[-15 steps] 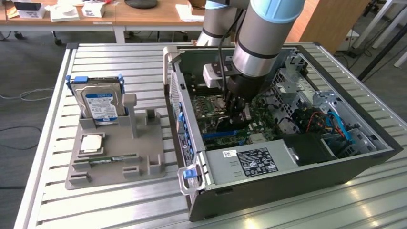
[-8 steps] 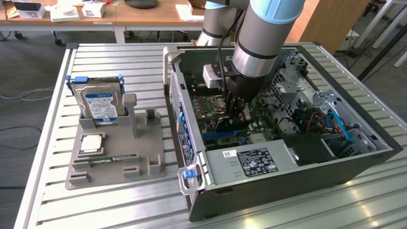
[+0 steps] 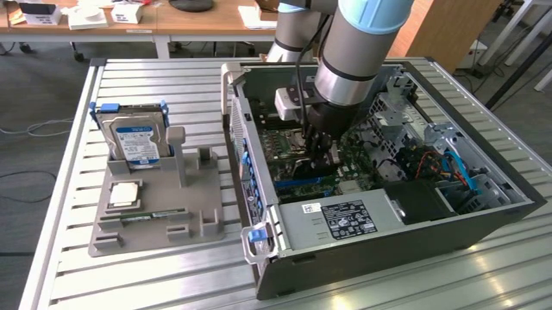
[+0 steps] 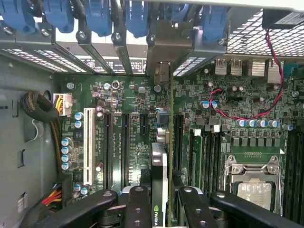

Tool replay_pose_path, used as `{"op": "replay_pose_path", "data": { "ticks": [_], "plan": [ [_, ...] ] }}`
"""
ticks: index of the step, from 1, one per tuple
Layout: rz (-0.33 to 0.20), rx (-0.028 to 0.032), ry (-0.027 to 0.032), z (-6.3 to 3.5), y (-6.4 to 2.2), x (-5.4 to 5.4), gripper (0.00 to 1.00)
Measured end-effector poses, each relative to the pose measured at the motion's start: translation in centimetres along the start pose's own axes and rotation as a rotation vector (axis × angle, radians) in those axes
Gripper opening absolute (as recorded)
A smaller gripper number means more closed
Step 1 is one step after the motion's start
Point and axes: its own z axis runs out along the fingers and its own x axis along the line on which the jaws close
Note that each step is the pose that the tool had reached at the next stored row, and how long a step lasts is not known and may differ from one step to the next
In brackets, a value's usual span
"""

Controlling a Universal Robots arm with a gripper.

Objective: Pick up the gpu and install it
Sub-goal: 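Insert the gpu into the slot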

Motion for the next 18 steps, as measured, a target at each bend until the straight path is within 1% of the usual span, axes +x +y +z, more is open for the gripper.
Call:
{"op": "replay_pose_path", "data": {
  "ticks": [18],
  "plan": [
    [0.0, 0.0, 0.0, 0.29, 0.01, 0.01, 0.27]
  ]
}}
